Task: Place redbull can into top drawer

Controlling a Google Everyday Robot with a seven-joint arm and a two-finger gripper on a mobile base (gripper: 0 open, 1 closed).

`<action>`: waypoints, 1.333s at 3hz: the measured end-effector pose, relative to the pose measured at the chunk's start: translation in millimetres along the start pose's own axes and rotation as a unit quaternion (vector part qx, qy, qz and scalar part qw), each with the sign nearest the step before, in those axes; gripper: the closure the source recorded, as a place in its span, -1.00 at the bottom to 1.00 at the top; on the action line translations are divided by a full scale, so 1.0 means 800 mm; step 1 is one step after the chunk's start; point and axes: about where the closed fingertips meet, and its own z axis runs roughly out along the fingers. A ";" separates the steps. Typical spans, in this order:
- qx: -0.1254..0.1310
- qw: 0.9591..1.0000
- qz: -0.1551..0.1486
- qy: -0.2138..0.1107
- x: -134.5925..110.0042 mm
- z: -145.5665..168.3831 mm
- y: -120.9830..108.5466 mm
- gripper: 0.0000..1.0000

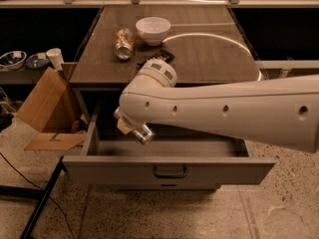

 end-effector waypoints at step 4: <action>-0.027 1.000 0.015 0.002 -0.009 0.002 -0.026 -0.98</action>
Offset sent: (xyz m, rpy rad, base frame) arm 0.0196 -0.0024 -0.0043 0.0224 0.0314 -0.0001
